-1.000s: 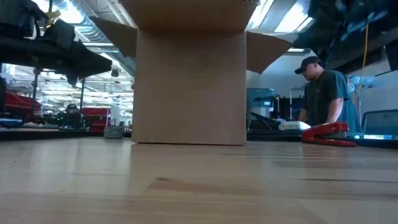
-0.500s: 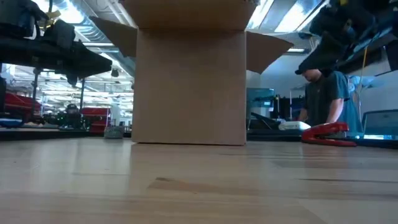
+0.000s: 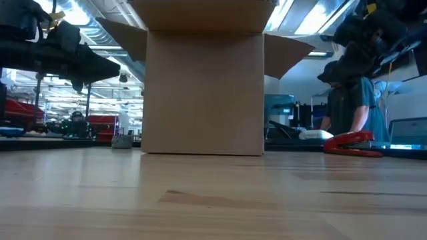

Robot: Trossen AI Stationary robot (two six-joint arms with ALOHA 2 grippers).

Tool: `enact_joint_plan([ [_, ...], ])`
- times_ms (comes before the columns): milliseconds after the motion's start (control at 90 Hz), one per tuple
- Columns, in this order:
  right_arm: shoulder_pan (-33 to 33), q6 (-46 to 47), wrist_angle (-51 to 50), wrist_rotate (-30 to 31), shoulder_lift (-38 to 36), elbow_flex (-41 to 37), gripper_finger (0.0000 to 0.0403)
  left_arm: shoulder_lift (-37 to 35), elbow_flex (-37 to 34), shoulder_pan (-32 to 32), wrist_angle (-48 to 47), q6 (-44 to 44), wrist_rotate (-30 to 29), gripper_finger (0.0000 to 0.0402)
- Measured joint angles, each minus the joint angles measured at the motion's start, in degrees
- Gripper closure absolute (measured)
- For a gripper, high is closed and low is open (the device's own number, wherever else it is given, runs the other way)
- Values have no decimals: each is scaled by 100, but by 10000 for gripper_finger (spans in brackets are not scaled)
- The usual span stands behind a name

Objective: Wrap mug
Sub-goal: Return to Home Position

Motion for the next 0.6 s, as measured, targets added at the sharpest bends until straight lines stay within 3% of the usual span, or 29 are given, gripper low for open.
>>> enact_joint_plan([
  [289,0,170,79,-1,-398,0,403,0,0,-2,-2,-474,0,289],
  [600,0,226,133,-2,-751,0,403,0,-2,0,11,-388,-99,291],
])
